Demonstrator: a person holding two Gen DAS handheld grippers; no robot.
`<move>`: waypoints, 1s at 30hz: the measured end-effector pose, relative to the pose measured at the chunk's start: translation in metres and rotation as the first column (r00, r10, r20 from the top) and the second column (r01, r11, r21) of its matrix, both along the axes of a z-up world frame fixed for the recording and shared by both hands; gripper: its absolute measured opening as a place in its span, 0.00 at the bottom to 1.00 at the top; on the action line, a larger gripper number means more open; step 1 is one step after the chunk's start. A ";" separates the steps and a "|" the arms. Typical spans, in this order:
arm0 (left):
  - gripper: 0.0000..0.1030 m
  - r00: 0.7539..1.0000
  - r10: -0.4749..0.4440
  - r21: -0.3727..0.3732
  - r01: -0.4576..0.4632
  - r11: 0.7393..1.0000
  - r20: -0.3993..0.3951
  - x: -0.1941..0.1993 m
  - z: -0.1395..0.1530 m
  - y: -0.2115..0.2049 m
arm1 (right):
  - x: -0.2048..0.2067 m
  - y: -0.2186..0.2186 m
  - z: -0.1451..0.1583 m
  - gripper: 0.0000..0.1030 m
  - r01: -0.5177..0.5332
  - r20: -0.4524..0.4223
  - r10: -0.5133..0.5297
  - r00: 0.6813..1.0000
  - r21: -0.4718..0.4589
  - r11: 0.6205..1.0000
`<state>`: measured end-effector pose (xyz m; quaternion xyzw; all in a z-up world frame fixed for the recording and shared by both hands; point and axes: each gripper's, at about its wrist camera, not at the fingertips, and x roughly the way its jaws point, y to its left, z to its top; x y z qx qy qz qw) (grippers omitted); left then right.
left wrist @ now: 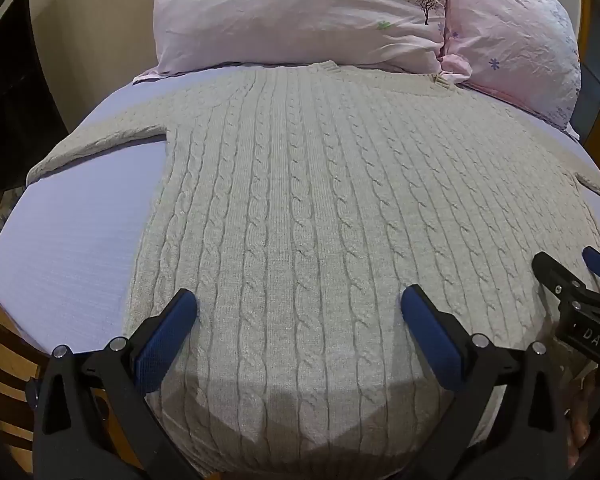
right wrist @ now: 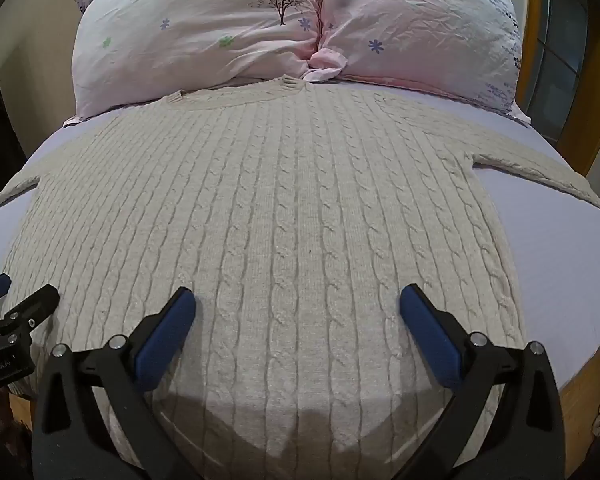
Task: Fold small clothes
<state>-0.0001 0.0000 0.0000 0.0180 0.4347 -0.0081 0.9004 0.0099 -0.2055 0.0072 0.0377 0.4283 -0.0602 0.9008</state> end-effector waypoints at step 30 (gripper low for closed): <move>0.99 1.000 0.000 0.001 0.000 1.000 0.003 0.000 0.000 0.000 | -0.001 -0.001 0.001 0.98 0.002 0.009 -0.002 1.000 -0.002 1.000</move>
